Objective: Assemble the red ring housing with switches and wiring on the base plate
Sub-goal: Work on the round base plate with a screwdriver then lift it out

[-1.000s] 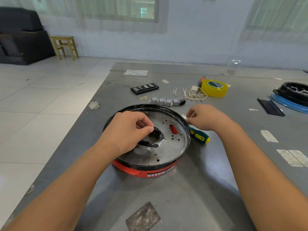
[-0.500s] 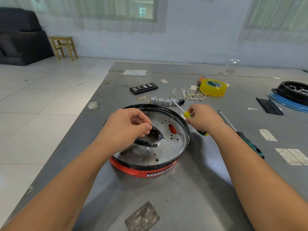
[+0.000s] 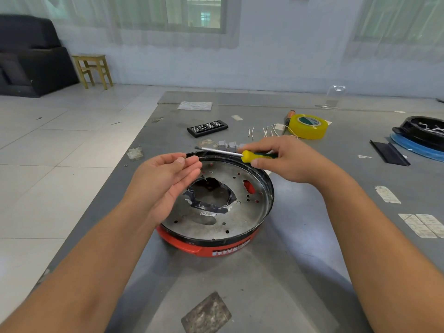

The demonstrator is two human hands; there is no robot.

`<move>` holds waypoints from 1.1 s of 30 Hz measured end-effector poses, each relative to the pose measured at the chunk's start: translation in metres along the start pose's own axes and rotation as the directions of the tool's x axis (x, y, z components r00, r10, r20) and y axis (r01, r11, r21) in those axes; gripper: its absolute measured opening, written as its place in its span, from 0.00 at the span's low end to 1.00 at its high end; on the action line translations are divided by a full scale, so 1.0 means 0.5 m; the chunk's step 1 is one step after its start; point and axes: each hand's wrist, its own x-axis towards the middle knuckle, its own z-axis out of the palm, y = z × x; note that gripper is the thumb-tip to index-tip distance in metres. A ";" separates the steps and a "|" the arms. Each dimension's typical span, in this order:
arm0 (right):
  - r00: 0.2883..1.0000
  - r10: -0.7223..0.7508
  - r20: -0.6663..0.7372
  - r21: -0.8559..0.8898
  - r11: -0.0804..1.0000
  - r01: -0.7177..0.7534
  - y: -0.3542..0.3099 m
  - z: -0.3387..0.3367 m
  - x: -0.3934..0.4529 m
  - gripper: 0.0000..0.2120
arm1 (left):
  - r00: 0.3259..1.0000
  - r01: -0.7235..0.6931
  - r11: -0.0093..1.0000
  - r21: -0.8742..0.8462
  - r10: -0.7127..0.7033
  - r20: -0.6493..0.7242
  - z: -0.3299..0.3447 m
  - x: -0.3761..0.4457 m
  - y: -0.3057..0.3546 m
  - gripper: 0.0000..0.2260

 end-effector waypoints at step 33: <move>0.996 -0.075 0.052 -0.187 0.979 0.084 -0.019 0.019 0.009 0.19 | 0.992 -0.120 0.969 0.215 0.123 0.001 0.004 -0.012 0.004 0.04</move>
